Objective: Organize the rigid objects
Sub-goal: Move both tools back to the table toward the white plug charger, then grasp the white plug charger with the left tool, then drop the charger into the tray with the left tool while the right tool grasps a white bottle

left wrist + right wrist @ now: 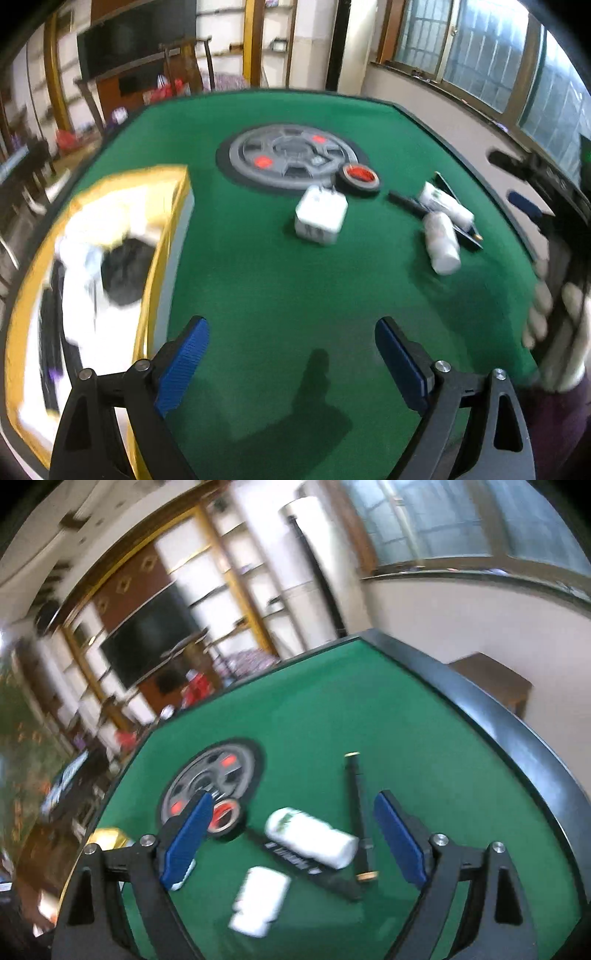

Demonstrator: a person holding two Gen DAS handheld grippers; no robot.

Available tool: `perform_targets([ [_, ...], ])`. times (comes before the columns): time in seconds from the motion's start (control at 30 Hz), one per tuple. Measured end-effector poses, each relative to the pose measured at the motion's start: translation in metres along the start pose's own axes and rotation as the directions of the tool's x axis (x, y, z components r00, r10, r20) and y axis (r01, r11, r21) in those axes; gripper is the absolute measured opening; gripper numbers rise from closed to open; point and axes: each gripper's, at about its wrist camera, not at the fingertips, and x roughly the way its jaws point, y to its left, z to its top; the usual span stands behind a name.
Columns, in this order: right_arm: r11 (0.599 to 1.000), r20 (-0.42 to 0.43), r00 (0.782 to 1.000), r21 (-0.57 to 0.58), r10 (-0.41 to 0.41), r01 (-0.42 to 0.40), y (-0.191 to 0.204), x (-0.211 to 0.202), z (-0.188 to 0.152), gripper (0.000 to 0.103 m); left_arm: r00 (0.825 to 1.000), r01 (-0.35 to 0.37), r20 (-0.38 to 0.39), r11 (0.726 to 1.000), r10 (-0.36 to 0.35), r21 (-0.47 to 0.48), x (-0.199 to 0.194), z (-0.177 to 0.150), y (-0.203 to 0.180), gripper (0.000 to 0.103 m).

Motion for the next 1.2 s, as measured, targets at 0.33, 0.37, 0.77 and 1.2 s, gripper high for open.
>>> perform_targets([
  [0.33, 0.989, -0.067, 0.998, 0.148, 0.001, 0.009, -0.049, 0.020, -0.001, 0.088, 0.994, -0.103, -0.019, 0.990, 0.106, 0.094, 0.083, 0.055, -0.029, 0.093],
  [0.37, 0.989, -0.069, 0.998, 0.147, -0.001, 0.011, -0.050, 0.020, -0.001, 0.088, 0.992, -0.122, -0.009, 0.987, 0.123, 0.106, 0.089, 0.058, -0.031, 0.093],
  [0.77, 0.981, -0.072, 0.997, 0.187, -0.040, 0.053, -0.063, 0.018, -0.003, 0.088, 0.999, -0.003, 0.033, 0.993, 0.000, 0.116, 0.078, 0.056, -0.044, 0.042],
  [1.2, 0.984, -0.107, 0.987, 0.121, -0.121, 0.133, -0.055, 0.030, -0.007, 0.088, 0.973, 0.183, 0.152, 0.981, -0.172, -0.060, -0.040, 0.010, -0.003, 0.042],
])
